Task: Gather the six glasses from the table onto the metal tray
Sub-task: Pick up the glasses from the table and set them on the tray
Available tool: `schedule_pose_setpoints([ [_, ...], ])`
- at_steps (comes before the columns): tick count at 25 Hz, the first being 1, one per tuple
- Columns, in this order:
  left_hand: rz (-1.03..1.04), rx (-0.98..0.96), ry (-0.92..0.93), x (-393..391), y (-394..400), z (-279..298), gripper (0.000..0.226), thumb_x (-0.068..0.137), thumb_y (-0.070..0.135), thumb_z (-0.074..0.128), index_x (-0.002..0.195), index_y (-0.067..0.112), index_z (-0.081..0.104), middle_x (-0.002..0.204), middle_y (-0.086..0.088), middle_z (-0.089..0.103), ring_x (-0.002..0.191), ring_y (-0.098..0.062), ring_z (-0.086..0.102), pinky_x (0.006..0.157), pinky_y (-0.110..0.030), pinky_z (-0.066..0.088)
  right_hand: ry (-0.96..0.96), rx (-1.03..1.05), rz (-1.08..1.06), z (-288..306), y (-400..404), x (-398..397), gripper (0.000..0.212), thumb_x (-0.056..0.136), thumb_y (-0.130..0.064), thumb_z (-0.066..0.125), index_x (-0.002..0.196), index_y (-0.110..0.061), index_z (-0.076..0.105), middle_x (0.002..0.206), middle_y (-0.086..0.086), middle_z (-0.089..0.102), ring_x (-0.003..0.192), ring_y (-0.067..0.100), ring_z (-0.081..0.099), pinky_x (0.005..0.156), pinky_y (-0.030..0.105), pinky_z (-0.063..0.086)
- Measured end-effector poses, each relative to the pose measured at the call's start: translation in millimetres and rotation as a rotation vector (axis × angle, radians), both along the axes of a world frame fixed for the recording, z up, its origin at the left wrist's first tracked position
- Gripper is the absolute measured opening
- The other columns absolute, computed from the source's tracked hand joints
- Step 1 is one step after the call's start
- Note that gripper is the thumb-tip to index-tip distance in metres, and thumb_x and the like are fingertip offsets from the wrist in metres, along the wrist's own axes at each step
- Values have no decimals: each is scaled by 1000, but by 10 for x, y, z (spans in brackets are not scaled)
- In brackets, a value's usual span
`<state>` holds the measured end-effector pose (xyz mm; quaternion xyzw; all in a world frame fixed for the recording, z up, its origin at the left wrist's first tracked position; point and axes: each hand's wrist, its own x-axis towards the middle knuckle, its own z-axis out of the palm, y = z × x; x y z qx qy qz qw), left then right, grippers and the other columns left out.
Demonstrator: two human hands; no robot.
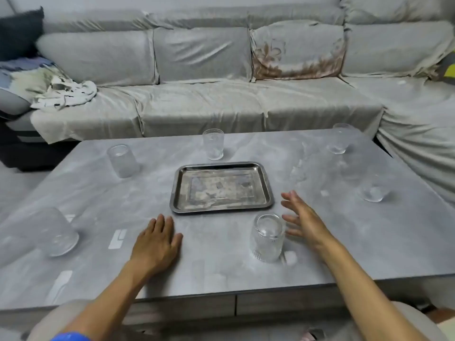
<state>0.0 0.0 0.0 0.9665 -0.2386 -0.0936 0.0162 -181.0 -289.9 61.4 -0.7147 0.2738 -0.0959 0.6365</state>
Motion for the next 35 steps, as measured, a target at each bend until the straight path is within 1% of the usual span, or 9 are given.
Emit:
schedule_pose_setpoints([
  [2,-4,-37,-7,182,-17,125,48,87,54,39,116,20,56,127,-8,58,118,-31,56,85,-38,46,-15,-158,83,-8,197,-18,75,65,-77,62,133,-49,44,132,-26,51,113,-1,57,85,23,45],
  [5,169,-126,140,500,-99,487,28,79,45,53,91,25,68,106,-3,71,92,-27,64,70,-30,42,88,-560,149,-146,515,-124,85,67,-45,78,138,-50,31,128,-20,47,110,5,54,85,22,41],
  [8,457,-551,175,681,-183,458,29,82,31,59,106,20,69,114,-7,71,101,-30,62,81,-33,46,105,-588,6,-113,553,-25,89,59,-39,84,130,-50,32,119,-13,58,98,8,56,79,25,42],
  [11,509,-733,273,790,-315,296,43,85,26,60,126,13,60,123,-12,68,111,-32,61,93,-38,47,-34,-524,-26,57,593,376,81,50,-50,85,117,-50,39,111,-16,65,94,7,63,81,30,51],
  [15,446,-741,304,933,-477,206,22,83,22,61,106,22,60,98,-4,65,101,-33,63,86,-40,49,-209,-627,0,264,638,1364,76,55,-50,84,117,-47,42,108,-25,59,95,-6,58,78,13,46],
  [19,453,-762,359,1004,-468,173,32,80,20,56,68,37,32,82,0,57,80,-26,56,84,-47,51,-240,-714,41,115,722,2279,77,60,-48,83,123,-36,40,117,-13,60,103,9,60,81,30,51],
  [22,487,-831,408,1054,-458,210,9,61,19,50,69,21,54,80,-10,68,74,-28,60,80,-50,55,-200,-779,64,-148,759,2689,76,63,-47,80,126,-35,38,127,-6,59,109,16,61,81,37,54],
  [25,458,-898,472,1138,-470,169,38,54,19,49,80,10,75,75,-10,76,76,-35,71,73,-51,58,-187,-832,84,-394,840,2908,74,64,-47,76,125,-37,36,124,-5,60,102,21,64,74,39,54],
  [35,449,-828,477,1204,-453,2,38,66,8,50,89,24,76,81,3,78,82,-23,73,81,-46,60,-103,-777,85,-548,812,3035,86,62,-51,77,133,-40,29,129,-2,57,112,24,60,79,37,51],
])
